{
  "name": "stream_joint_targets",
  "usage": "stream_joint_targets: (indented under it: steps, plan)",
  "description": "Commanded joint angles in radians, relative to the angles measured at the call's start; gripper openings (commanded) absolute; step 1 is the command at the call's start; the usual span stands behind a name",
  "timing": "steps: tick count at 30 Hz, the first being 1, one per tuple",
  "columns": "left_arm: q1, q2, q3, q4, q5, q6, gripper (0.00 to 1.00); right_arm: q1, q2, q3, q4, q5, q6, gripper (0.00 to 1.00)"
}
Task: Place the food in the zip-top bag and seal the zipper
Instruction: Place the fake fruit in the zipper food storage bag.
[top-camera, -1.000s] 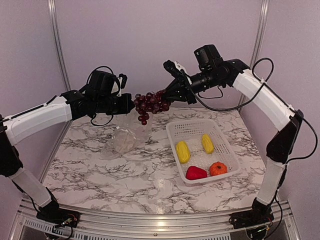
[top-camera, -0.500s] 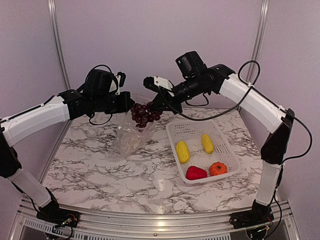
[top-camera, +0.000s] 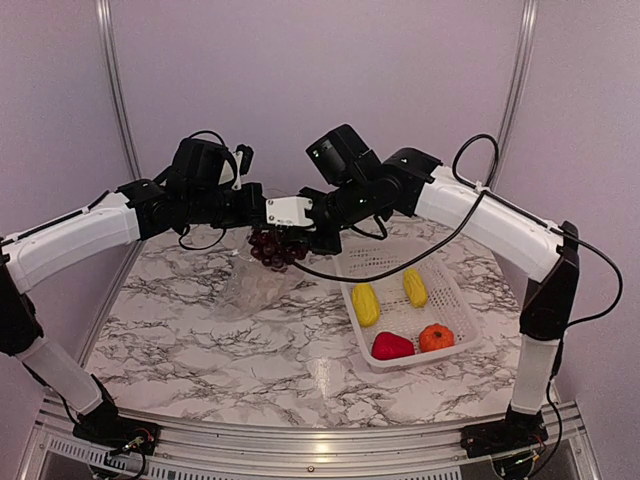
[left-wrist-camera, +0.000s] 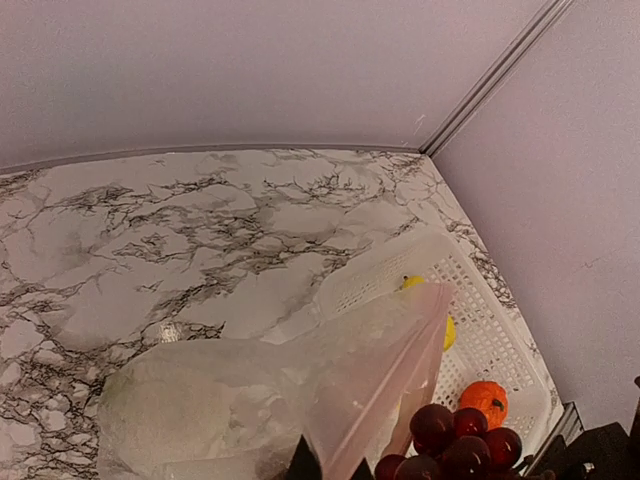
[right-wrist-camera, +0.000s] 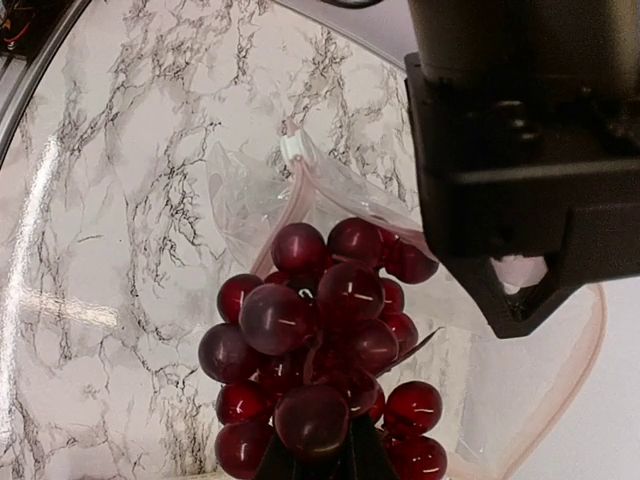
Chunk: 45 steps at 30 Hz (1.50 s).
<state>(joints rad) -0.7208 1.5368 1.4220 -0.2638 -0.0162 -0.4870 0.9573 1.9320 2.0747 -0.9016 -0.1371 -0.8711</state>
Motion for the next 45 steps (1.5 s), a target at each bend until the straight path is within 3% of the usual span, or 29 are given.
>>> stream_joint_targets:
  steps: [1, 9, 19, 21, 25, 30, 38, 45]
  plan:
    - [0.000, 0.013, -0.013, 0.051, 0.057, -0.015, 0.00, 0.010, -0.004, 0.027, 0.075, 0.109, -0.051, 0.00]
    - [0.000, 0.019, -0.014, 0.062, 0.081, -0.031, 0.00, 0.024, 0.014, 0.063, 0.094, 0.133, -0.095, 0.01]
    - [0.000, -0.006, 0.002, 0.048, 0.082, -0.011, 0.00, 0.028, 0.055, -0.073, 0.248, 0.267, -0.162, 0.02]
    - [0.000, -0.010, 0.002, 0.046, 0.078, -0.014, 0.00, 0.029, 0.063, -0.096, 0.267, 0.279, -0.159, 0.08]
    - [0.000, -0.023, -0.011, 0.040, 0.049, -0.016, 0.00, 0.028, 0.044, -0.123, 0.266, 0.281, -0.131, 0.31]
    - [0.003, -0.034, -0.029, 0.040, 0.021, -0.012, 0.00, 0.018, -0.001, -0.131, 0.234, 0.233, -0.074, 0.51]
    - [0.024, -0.023, -0.035, 0.034, -0.021, 0.001, 0.00, -0.026, -0.023, -0.151, 0.296, 0.258, 0.018, 0.56]
    - [0.094, -0.006, -0.039, 0.041, 0.101, 0.013, 0.00, -0.059, 0.016, -0.212, 0.488, 0.288, 0.093, 0.57]
